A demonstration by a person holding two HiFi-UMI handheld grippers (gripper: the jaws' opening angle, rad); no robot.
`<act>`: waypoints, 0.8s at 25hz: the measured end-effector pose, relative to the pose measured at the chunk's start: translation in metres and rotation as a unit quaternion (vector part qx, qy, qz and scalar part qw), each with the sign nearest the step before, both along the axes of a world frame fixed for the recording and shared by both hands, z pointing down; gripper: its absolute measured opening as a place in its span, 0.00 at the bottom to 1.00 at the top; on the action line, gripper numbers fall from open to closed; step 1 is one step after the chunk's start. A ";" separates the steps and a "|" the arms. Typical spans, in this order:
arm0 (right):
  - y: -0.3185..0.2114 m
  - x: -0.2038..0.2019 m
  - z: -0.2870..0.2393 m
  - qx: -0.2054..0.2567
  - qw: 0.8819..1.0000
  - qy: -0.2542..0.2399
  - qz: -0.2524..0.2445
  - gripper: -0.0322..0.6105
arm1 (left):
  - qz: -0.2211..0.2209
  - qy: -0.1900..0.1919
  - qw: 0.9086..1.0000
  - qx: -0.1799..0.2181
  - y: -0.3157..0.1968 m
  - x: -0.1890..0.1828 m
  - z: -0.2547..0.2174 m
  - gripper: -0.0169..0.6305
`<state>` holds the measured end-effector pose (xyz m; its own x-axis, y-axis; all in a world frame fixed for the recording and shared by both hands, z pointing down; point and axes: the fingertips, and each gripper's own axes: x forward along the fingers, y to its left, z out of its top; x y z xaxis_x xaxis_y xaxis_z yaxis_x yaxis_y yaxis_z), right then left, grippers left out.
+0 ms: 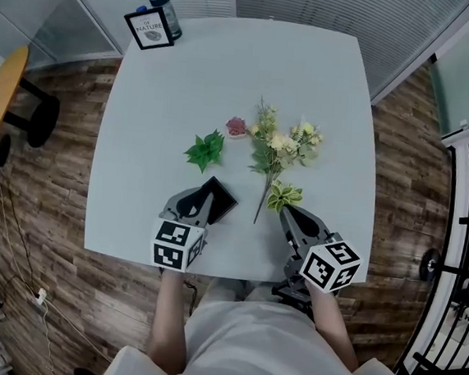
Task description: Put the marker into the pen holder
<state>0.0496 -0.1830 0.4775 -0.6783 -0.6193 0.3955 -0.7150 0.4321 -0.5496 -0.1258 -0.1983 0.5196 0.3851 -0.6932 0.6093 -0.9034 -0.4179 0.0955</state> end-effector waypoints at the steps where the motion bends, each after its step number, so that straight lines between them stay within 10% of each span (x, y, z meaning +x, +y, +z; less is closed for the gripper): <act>1: -0.002 0.001 0.001 -0.001 1.000 0.000 -0.001 0.08 | 0.000 -0.005 1.000 -0.002 -0.001 0.001 0.003 0.10; 20: -0.017 0.012 0.017 -0.017 1.000 -0.002 -0.002 0.08 | -0.045 -0.040 0.997 -0.042 -0.012 0.001 0.035 0.11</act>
<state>0.0612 -0.1999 0.4946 -0.6818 -0.6030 0.4142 -0.7115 0.4150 -0.5670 -0.1245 -0.2107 0.5548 0.2713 -0.6680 0.6929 -0.9430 -0.3287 0.0524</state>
